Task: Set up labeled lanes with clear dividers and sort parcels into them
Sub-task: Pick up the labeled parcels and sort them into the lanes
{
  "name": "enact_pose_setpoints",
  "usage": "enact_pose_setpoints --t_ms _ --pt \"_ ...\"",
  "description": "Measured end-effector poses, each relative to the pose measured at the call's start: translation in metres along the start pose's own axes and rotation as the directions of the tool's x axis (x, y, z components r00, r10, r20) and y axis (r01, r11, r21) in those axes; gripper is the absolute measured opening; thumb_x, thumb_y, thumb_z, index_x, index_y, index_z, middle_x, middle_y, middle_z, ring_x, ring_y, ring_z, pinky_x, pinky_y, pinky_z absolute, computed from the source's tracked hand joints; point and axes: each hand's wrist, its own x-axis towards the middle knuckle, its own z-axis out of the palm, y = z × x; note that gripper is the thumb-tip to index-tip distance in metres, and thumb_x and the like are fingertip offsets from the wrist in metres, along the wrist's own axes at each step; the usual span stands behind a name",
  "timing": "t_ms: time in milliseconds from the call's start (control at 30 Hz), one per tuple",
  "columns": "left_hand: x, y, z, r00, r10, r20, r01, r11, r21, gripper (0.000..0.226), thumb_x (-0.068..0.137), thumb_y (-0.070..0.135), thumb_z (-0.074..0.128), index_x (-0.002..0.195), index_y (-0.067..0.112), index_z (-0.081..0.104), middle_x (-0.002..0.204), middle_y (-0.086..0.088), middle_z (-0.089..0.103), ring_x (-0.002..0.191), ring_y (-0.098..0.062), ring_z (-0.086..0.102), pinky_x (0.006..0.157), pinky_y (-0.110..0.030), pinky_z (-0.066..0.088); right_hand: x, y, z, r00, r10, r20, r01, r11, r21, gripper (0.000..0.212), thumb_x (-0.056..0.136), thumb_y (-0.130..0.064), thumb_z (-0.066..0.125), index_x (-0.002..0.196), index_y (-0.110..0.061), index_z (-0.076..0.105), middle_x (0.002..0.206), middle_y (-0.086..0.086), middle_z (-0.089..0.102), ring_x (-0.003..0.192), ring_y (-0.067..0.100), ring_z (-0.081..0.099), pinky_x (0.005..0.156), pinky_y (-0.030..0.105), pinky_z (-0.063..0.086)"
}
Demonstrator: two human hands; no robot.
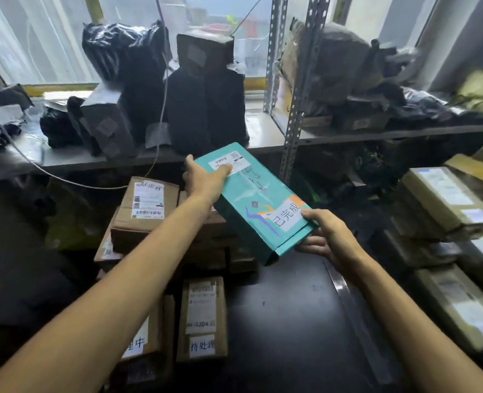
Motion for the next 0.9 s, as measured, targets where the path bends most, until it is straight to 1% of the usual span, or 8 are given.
enact_pose_setpoints --t_ms 133,200,300,367,467,567,700,900 --pt "-0.035 -0.003 0.043 0.988 -0.083 0.130 0.103 0.983 -0.155 0.092 0.086 0.021 0.072 0.154 0.019 0.010 0.123 -0.002 0.056 0.080 -0.008 0.065 0.050 -0.021 0.052 -0.028 0.011 -0.048 1.000 0.003 0.019 -0.004 0.999 0.052 0.080 0.054 -0.045 0.076 0.121 -0.004 0.059 0.114 0.027 0.069 0.084 0.039 0.070 0.073 0.042 0.063" --pt "-0.053 -0.006 0.065 0.971 -0.116 0.208 0.148 0.979 -0.142 0.088 0.086 0.025 0.072 0.152 0.015 0.016 0.122 -0.001 0.060 0.075 -0.004 0.064 0.050 -0.020 0.047 -0.042 0.015 -0.068 0.999 0.008 0.053 -0.010 0.999 0.044 0.072 0.057 -0.041 0.075 0.121 -0.013 0.059 0.111 0.020 0.070 0.081 0.034 0.069 0.068 0.038 0.061" --pt "-0.080 -0.010 0.099 0.935 -0.131 0.329 0.178 0.977 -0.116 0.062 0.090 0.033 0.069 0.141 0.012 0.039 0.120 -0.004 0.068 0.072 -0.009 0.073 0.052 -0.026 0.055 -0.062 0.021 -0.105 0.996 0.021 0.084 -0.020 1.000 -0.015 0.064 0.059 -0.047 0.072 0.118 -0.027 0.060 0.107 0.006 0.074 0.082 0.029 0.073 0.070 0.038 0.061" --pt "-0.100 -0.009 0.117 0.926 -0.118 0.358 0.159 0.984 -0.086 0.063 0.091 0.036 0.067 0.142 0.011 0.041 0.118 -0.005 0.069 0.071 -0.010 0.073 0.053 -0.027 0.056 -0.072 0.023 -0.128 0.997 0.020 0.074 -0.018 0.999 -0.028 0.058 0.060 -0.053 0.071 0.115 -0.037 0.063 0.108 -0.002 0.076 0.092 0.021 0.075 0.075 0.037 0.061" --pt "-0.135 -0.004 0.146 0.904 -0.049 0.426 0.069 0.997 -0.031 0.061 0.092 0.035 0.065 0.143 0.010 0.042 0.114 -0.003 0.069 0.061 -0.003 0.070 0.044 -0.021 0.051 -0.089 0.019 -0.160 1.000 -0.010 -0.018 0.011 0.999 0.042 0.051 0.060 -0.063 0.068 0.109 -0.051 0.065 0.104 -0.006 0.076 0.089 0.012 0.075 0.068 0.027 0.056" --pt "-0.170 0.002 0.174 0.858 -0.024 0.513 0.024 1.000 0.007 0.062 0.091 0.038 0.066 0.143 0.015 0.042 0.118 -0.003 0.068 0.071 -0.007 0.072 0.048 -0.024 0.053 -0.104 0.012 -0.186 0.993 -0.066 -0.101 0.073 0.995 0.067 0.049 0.060 -0.069 0.069 0.107 -0.062 0.059 0.111 -0.009 0.073 0.093 0.013 0.074 0.083 0.038 0.056" --pt "-0.212 0.012 0.211 0.784 0.032 0.620 -0.027 0.999 -0.018 0.059 0.090 0.039 0.067 0.141 0.018 0.045 0.123 -0.004 0.067 0.094 -0.016 0.072 0.058 -0.029 0.054 -0.129 0.004 -0.222 0.961 -0.191 -0.199 0.208 0.976 0.067 0.080 0.062 -0.064 0.073 0.135 -0.037 0.051 0.120 -0.003 0.072 0.103 0.019 0.073 0.087 0.046 0.059" --pt "-0.257 0.018 0.259 0.720 0.085 0.689 -0.052 0.996 -0.068 0.048 0.093 0.034 0.064 0.137 0.024 0.047 0.123 0.001 0.067 0.102 -0.015 0.069 0.060 -0.028 0.055 -0.163 -0.002 -0.272 0.899 -0.290 -0.329 0.338 0.936 0.099 0.068 0.073 -0.036 0.074 0.135 -0.020 0.052 0.107 0.005 0.076 0.095 0.027 0.075 0.077 0.041 0.060"
